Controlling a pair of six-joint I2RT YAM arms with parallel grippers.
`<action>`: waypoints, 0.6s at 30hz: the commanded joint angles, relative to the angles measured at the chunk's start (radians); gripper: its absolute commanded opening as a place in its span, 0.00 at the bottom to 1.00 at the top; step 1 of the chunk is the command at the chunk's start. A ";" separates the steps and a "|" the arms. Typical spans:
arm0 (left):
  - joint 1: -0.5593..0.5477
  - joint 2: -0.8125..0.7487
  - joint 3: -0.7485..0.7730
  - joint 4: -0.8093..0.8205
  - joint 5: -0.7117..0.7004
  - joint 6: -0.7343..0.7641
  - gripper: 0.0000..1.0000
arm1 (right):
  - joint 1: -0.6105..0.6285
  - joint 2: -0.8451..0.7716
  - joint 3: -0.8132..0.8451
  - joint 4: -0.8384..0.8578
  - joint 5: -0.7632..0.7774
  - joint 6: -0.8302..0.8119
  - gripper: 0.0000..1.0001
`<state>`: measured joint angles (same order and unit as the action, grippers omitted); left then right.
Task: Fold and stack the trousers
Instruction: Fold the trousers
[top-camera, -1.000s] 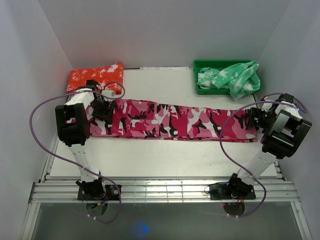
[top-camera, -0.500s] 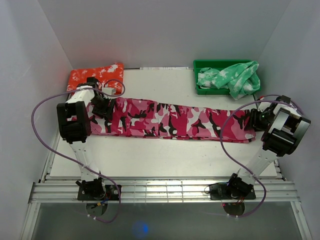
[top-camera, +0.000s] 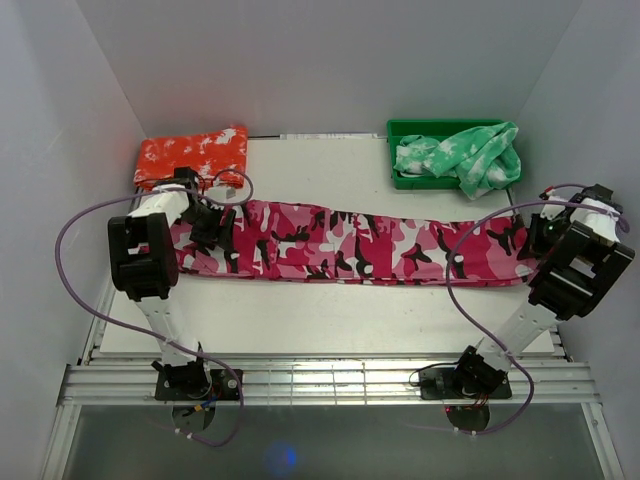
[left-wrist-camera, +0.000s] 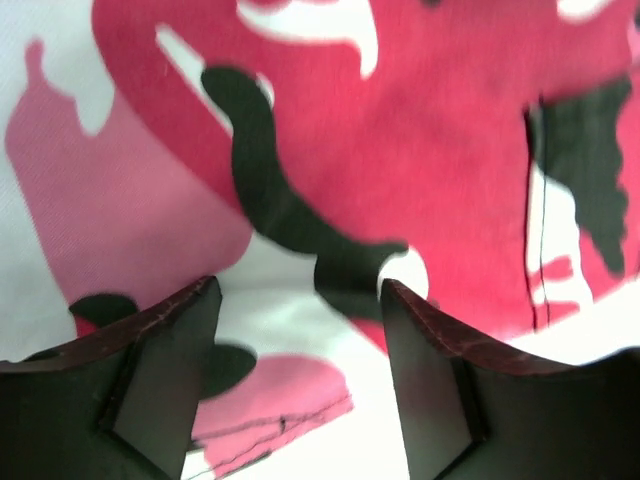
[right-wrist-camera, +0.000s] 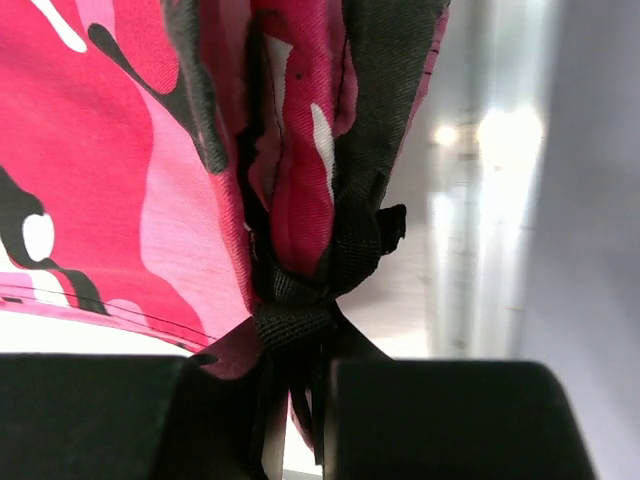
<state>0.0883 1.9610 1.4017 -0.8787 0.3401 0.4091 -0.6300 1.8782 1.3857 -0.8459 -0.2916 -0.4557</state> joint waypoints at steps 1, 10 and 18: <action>-0.012 -0.128 -0.101 -0.023 0.140 -0.019 0.77 | -0.048 -0.090 0.122 0.010 0.056 -0.057 0.08; 0.014 -0.251 -0.076 0.050 0.059 -0.161 0.88 | 0.201 -0.217 0.070 0.051 -0.202 0.121 0.08; 0.096 -0.172 -0.108 0.060 -0.035 -0.168 0.85 | 0.576 -0.237 0.059 0.232 -0.248 0.385 0.08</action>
<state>0.1600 1.7752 1.3128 -0.8371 0.3458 0.2626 -0.1268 1.6558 1.4586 -0.7139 -0.4919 -0.2173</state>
